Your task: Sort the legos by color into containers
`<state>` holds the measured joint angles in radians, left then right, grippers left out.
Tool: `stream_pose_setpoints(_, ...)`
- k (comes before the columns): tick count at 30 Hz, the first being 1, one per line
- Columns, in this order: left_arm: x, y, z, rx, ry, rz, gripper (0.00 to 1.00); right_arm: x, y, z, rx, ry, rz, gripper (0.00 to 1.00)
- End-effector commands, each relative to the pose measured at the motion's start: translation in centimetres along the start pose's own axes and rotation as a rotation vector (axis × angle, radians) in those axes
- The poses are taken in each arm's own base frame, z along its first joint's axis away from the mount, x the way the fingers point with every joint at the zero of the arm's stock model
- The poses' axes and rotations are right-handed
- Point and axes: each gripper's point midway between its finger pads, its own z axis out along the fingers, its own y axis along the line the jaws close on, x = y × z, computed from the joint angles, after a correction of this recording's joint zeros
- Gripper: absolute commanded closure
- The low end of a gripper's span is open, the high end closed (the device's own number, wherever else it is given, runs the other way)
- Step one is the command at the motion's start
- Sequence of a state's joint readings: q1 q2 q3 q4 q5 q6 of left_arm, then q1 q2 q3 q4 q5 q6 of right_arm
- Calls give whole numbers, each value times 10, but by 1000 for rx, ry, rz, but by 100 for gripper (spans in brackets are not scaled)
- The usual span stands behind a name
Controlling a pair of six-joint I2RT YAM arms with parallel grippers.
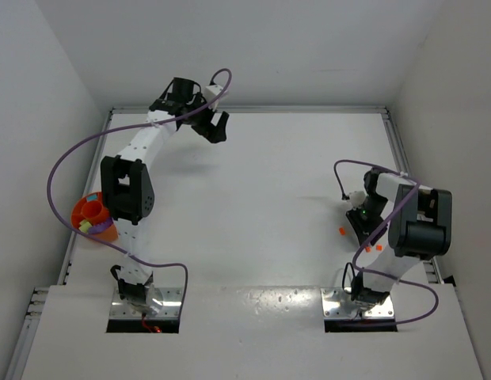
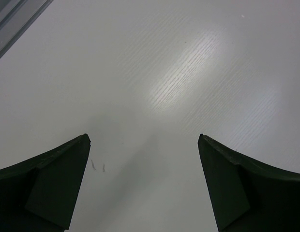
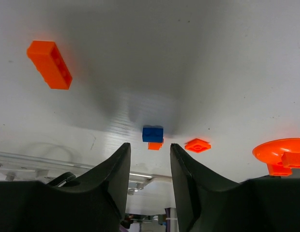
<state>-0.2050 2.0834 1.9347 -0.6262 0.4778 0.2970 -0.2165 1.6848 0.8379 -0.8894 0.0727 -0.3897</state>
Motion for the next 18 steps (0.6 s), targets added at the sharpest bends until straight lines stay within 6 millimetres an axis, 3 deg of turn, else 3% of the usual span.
stream_pose_setpoints(1, -4, 9, -6, -16, -21, -12, 0, -2, -5, 2, 6, -12, -12, 62)
stream_pose_setpoints(18, 2, 8, 1, -1, -10, -48, 0, -9, -5, 8, -16, -21, 6, 63)
